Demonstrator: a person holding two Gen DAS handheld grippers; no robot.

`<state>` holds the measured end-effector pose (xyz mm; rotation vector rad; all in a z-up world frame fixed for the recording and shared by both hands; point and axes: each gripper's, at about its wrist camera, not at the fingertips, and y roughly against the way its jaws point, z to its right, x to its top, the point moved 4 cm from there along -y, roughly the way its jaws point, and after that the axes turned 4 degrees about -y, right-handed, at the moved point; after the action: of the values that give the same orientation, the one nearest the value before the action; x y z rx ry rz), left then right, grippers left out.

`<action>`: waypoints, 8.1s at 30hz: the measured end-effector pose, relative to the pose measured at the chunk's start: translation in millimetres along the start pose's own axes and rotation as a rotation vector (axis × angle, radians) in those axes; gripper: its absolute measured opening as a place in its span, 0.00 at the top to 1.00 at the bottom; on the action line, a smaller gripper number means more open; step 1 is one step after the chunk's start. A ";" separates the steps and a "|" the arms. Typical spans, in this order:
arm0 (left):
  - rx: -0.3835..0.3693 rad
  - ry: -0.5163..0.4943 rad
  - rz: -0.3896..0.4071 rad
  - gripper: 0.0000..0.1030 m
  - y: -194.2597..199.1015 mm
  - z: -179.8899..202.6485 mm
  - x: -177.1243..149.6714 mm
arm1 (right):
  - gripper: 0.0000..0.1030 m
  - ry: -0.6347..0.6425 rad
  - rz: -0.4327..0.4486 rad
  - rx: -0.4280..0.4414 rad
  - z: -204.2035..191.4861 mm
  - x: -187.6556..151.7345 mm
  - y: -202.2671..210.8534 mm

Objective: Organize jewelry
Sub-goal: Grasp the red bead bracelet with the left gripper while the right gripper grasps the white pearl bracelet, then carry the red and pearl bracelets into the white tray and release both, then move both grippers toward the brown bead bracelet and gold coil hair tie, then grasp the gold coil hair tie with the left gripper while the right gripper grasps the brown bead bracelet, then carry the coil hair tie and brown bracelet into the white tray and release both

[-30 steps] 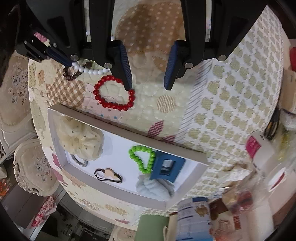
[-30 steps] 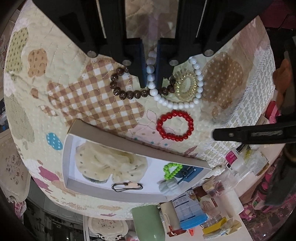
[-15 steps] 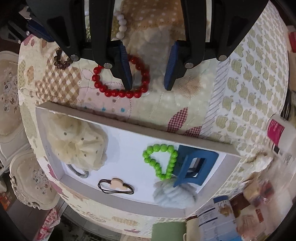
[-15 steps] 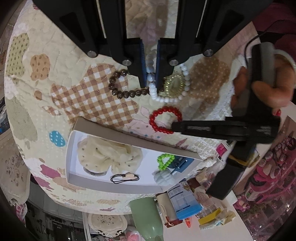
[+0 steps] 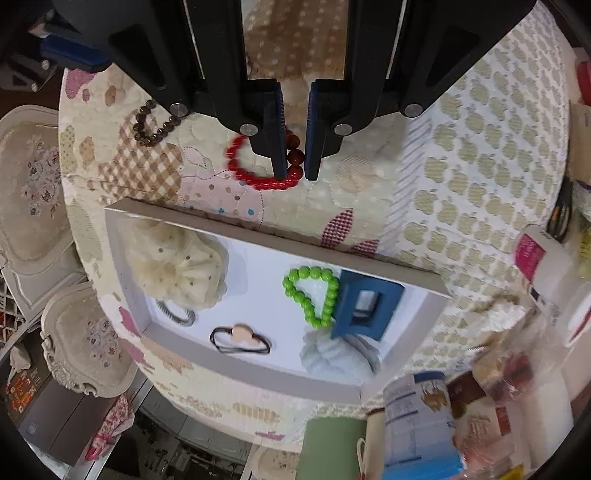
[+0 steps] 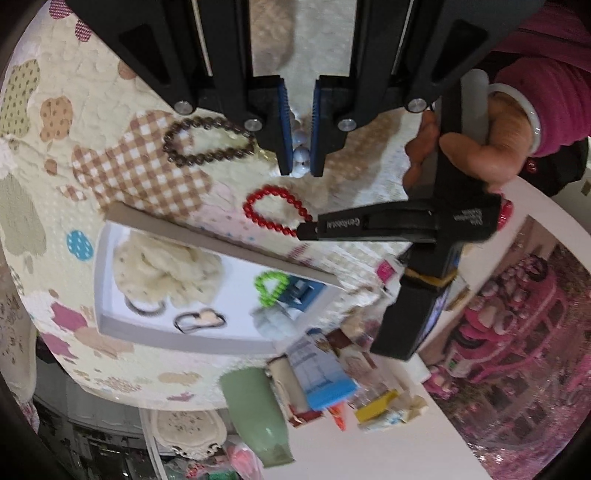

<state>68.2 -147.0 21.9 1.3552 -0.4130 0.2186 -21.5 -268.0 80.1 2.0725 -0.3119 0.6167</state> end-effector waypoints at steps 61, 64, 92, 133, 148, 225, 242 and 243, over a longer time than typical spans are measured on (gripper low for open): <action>0.067 -0.129 0.083 0.99 3.2 44.4 117.0 | 0.91 0.041 0.159 -0.235 69.1 178.2 16.9; 0.063 -0.117 0.069 0.99 -7.4 42.7 121.2 | 0.91 0.031 0.146 -0.229 73.1 186.5 2.1; 0.088 -0.051 -0.011 0.99 -54.0 7.7 120.9 | 0.91 -0.033 0.043 -0.279 127.9 206.2 -76.5; 0.155 -0.069 0.086 0.75 17.2 13.0 42.7 | 0.56 -0.048 0.086 -0.388 92.4 81.8 16.0; 0.116 -0.082 0.104 0.75 54.8 21.5 -11.2 | 0.56 -0.049 0.081 -0.402 68.2 21.6 43.0; 0.151 -0.126 0.187 0.98 92.5 -4.0 3.9 | 0.92 0.159 0.155 -0.202 -12.9 80.8 51.4; 0.110 -0.119 0.159 0.98 69.8 5.3 36.6 | 0.92 0.149 0.171 -0.260 7.6 105.0 56.3; 0.106 -0.116 0.154 0.98 66.2 6.2 39.8 | 0.92 0.148 0.170 -0.264 9.0 106.4 56.1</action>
<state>77.7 -142.6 98.6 1.4457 -0.6113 0.2926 46.0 -304.2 173.3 1.7492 -0.4617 0.7830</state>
